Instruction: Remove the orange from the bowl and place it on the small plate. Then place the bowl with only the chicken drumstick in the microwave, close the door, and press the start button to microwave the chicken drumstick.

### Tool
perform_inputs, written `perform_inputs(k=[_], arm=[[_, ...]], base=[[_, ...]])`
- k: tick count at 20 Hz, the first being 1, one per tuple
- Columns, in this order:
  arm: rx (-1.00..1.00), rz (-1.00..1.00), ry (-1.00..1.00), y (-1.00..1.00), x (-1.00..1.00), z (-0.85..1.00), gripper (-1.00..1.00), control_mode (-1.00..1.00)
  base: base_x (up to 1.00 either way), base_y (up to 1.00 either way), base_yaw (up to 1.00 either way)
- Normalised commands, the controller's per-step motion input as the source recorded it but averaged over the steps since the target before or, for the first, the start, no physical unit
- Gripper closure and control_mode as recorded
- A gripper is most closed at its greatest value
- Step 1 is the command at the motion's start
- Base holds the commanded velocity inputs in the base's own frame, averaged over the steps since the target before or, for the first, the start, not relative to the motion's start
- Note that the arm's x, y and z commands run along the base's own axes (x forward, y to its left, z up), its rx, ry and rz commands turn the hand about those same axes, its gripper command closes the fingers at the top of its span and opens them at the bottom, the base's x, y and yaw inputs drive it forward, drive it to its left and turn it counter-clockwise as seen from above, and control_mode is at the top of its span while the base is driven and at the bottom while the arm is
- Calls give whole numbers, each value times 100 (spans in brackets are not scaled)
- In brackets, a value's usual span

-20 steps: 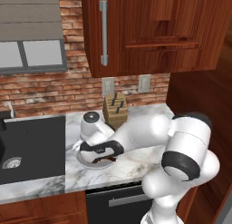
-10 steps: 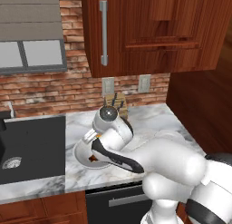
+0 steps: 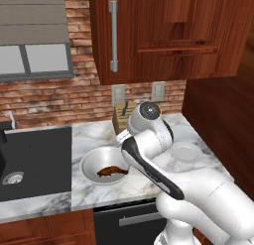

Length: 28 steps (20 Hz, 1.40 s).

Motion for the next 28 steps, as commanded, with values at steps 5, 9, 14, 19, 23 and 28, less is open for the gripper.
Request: perform_inputs(k=[5, 9, 14, 19, 23, 28], arm=[[13, -13, 3, -100, -39, 0, 100, -100], [9, -13, 7, -100, -18, -5, 100, -100], [9, -10, 18, -100, 3, -14, 100, -100], [6, -6, 30, -100, 47, -14, 100, -100], [1, -7, 41, -94, 63, -21, 100, -100], [1, -4, 44, -49, 69, -17, 100, -100]], base=[[0, 0, 0], [0, 0, 0], [0, 0, 0], [0, 0, 0], [0, 0, 0], [0, 0, 0]])
